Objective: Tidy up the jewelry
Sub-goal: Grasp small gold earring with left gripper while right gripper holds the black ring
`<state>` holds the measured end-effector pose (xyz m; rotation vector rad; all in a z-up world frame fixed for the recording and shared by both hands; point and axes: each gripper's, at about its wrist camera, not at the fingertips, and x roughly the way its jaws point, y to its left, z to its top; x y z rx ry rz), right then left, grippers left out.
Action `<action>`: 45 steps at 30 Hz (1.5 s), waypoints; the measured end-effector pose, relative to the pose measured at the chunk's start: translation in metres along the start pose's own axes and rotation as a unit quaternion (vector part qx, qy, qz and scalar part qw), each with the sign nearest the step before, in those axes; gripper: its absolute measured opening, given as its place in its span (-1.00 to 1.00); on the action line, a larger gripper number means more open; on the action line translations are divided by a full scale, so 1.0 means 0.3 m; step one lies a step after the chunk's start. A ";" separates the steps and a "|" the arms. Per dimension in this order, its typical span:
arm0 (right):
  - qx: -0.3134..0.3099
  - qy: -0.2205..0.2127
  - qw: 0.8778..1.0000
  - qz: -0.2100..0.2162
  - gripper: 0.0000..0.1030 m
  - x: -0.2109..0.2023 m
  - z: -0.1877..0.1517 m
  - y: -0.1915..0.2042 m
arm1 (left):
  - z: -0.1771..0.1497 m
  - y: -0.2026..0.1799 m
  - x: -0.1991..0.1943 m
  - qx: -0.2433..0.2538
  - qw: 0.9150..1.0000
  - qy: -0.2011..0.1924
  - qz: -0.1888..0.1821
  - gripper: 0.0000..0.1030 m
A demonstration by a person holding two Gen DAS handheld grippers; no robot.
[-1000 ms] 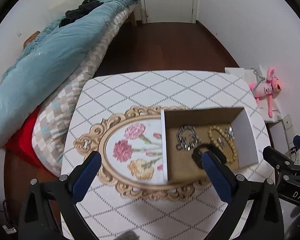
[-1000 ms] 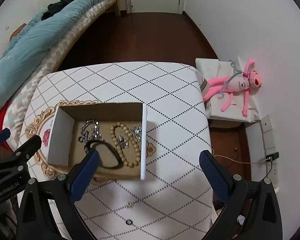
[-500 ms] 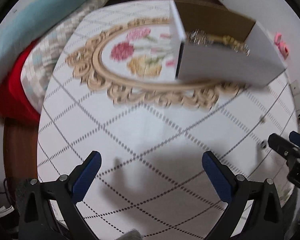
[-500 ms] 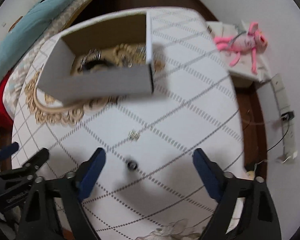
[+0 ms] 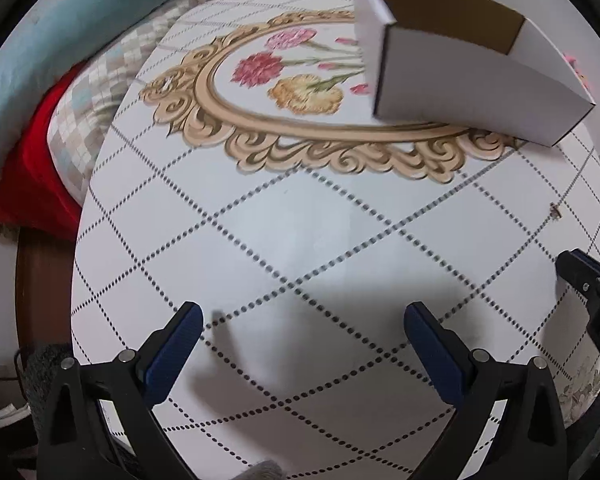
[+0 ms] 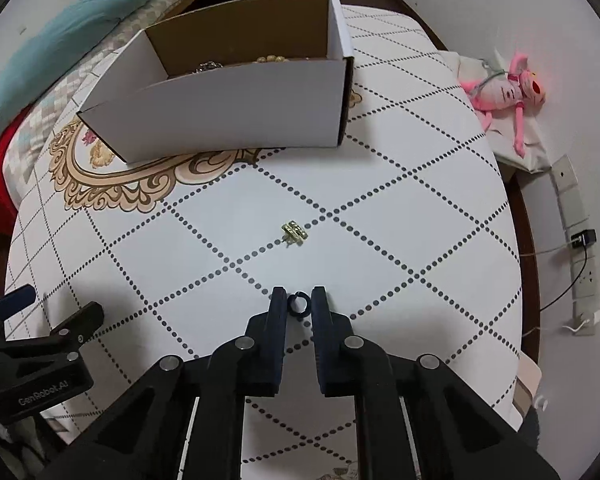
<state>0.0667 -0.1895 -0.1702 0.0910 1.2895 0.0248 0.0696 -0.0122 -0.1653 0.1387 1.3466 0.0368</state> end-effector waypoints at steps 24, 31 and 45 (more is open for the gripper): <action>0.159 -0.021 0.987 0.030 -0.76 -0.040 0.014 -0.436 | 0.137 -0.491 -0.050 0.131 0.984 -0.077 -0.094 0.19; 0.171 -0.024 0.984 0.034 -0.75 -0.024 0.021 -0.469 | 0.159 -0.518 -0.053 0.152 0.979 -0.088 -0.108 -0.73; 0.166 -0.048 0.984 0.054 -0.75 -0.108 0.048 -0.436 | 0.125 -0.399 -0.122 0.111 0.979 -0.091 -0.147 -0.96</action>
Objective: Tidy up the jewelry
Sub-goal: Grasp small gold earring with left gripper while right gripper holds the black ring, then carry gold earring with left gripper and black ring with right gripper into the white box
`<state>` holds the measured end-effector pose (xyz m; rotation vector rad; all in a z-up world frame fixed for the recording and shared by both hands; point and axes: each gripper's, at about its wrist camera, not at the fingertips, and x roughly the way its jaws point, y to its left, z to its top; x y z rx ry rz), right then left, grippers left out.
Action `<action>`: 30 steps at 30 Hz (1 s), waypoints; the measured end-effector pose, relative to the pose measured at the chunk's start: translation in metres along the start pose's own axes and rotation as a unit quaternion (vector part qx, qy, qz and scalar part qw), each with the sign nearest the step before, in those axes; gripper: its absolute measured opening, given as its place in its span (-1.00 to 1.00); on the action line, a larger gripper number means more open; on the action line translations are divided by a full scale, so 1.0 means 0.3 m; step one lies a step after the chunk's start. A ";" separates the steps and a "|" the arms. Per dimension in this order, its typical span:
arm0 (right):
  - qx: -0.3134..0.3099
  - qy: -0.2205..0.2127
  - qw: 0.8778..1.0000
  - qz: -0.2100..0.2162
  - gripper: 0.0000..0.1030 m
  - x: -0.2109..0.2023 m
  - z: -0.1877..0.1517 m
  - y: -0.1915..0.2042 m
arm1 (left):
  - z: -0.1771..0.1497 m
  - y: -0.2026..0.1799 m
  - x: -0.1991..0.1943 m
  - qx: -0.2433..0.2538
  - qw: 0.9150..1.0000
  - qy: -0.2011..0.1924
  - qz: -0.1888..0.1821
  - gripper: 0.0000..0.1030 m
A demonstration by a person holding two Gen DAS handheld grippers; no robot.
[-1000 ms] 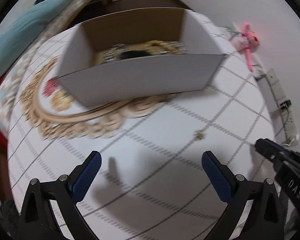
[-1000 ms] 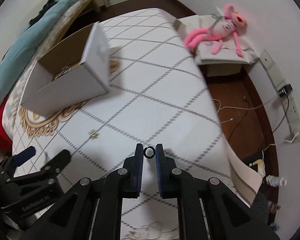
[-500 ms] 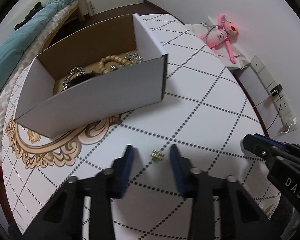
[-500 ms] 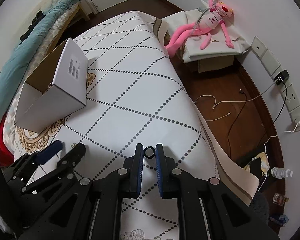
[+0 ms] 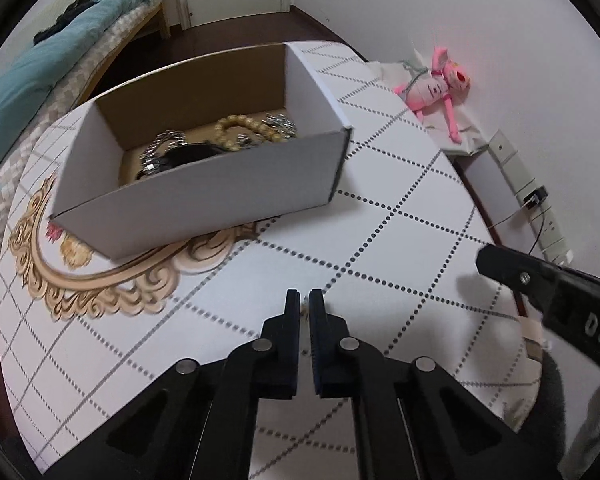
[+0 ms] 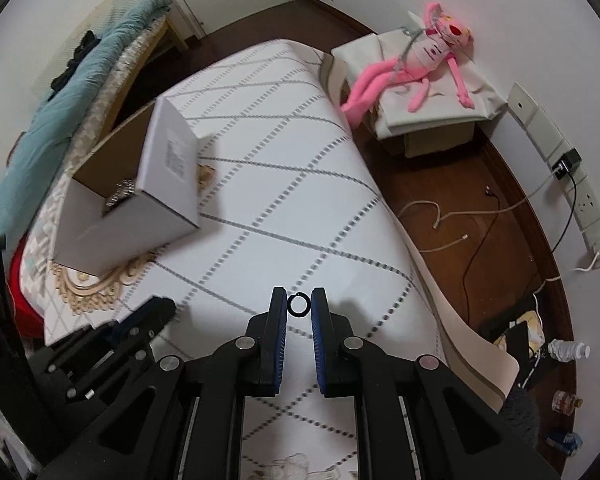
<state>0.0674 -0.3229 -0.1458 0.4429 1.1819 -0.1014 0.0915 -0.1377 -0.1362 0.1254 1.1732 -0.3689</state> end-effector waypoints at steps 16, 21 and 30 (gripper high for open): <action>-0.008 -0.011 0.999 0.046 -0.75 -0.060 0.028 0.098 | -0.021 0.242 -0.142 -0.092 0.995 -0.021 -0.044 -0.89; -0.007 -0.011 0.999 0.034 -0.75 -0.051 0.018 0.085 | -0.013 0.139 -0.044 -0.068 0.997 0.005 -0.046 0.00; 0.012 -0.004 1.000 0.013 -0.75 -0.040 0.010 0.005 | -0.032 -0.040 0.076 0.034 0.999 0.017 0.016 0.00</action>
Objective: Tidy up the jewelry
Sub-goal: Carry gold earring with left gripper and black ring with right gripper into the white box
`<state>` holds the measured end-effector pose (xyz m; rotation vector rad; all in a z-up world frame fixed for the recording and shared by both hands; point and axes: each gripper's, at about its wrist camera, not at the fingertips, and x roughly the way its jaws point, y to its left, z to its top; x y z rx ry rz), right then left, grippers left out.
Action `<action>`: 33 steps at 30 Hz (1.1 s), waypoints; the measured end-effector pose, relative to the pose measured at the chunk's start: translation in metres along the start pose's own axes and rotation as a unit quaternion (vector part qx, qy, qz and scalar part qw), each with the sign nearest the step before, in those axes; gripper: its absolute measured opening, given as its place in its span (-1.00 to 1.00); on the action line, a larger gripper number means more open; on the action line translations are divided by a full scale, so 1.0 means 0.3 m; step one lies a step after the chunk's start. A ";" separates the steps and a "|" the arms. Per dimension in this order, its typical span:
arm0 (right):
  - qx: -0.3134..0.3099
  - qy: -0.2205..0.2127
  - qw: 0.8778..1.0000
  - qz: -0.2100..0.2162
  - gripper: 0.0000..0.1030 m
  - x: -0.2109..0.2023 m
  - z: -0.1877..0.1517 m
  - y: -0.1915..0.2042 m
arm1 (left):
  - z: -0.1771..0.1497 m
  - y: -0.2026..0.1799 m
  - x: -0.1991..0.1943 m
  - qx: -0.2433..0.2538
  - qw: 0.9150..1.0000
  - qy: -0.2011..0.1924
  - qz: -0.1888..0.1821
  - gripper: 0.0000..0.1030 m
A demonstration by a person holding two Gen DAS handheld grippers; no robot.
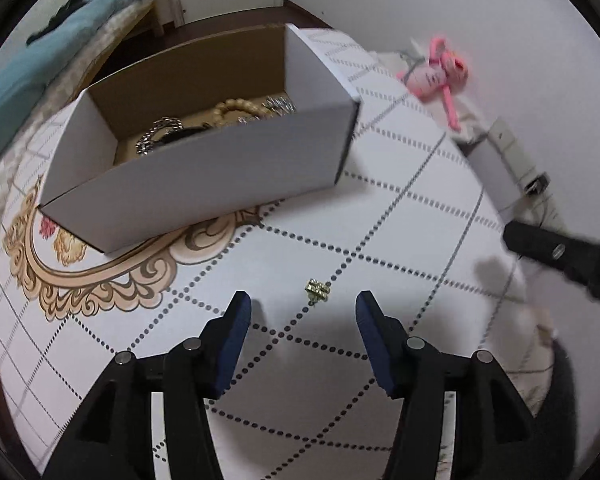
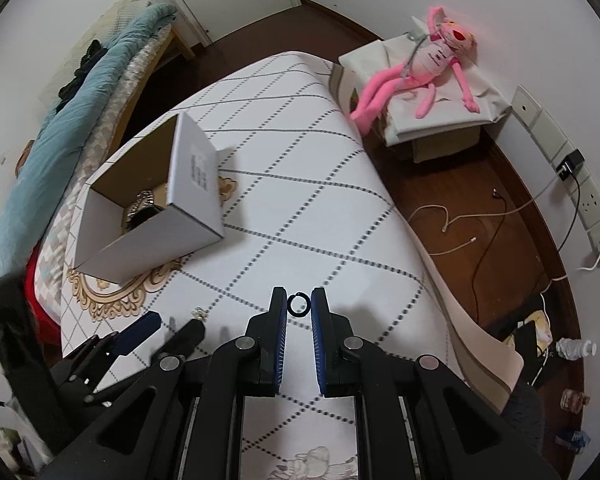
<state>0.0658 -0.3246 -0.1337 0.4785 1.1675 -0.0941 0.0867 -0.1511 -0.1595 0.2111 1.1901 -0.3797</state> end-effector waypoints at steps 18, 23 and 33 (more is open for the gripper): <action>0.005 0.007 1.000 -0.009 -0.75 0.025 -0.014 -0.021 | 0.009 -0.004 -0.005 0.006 0.999 -0.039 0.001 -0.82; 0.005 0.006 1.000 -0.002 -0.75 0.010 -0.012 -0.014 | 0.008 0.016 -0.085 -0.005 0.998 -0.054 -0.018 -0.82; -0.046 -0.026 0.996 0.073 -0.76 -0.095 0.144 0.207 | 0.227 0.227 -0.384 -0.058 0.991 -0.102 -0.056 -0.82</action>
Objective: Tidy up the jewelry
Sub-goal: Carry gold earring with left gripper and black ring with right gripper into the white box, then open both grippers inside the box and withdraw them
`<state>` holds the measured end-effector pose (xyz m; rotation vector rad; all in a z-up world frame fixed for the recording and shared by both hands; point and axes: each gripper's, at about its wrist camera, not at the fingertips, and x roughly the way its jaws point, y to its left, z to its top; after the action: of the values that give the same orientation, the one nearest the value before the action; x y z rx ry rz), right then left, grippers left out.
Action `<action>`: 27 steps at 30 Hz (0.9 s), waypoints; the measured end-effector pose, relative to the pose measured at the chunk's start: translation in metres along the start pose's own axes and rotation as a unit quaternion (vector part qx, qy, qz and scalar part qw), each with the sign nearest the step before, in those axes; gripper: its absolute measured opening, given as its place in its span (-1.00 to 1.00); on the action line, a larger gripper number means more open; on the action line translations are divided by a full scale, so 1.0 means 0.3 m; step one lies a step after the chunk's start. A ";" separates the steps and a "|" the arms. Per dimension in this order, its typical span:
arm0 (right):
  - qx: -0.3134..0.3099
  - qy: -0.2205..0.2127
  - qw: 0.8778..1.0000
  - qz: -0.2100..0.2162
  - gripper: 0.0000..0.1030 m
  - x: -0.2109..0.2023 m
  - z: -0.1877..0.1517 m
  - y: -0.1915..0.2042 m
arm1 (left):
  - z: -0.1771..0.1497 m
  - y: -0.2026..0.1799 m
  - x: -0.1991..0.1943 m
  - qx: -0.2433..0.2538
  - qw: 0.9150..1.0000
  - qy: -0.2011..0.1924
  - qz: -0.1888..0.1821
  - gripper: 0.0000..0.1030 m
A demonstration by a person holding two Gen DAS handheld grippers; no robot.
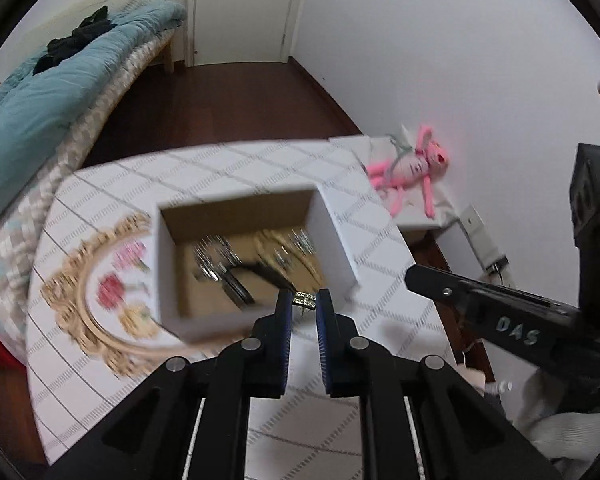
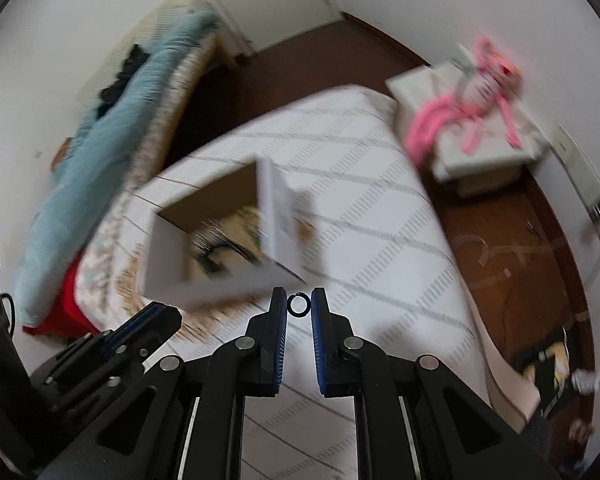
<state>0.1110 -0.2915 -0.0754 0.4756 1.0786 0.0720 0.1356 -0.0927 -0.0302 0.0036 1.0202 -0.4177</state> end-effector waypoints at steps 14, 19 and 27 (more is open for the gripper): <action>-0.098 0.106 0.989 -0.030 -0.73 0.305 0.283 0.241 | 0.189 0.245 0.190 -0.074 0.993 0.081 0.050 -0.74; -0.111 0.114 0.986 -0.047 -0.30 0.313 0.277 0.241 | 0.189 0.276 0.162 -0.079 0.991 0.064 0.092 0.39; -0.119 0.093 0.984 -0.094 0.58 0.264 0.256 0.225 | 0.133 0.311 0.151 -0.078 0.986 0.055 0.134 0.98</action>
<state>0.2268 -0.2343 -0.0843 0.1520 1.2744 0.0794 0.2207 -0.0297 -0.0641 0.0241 1.1423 -0.0915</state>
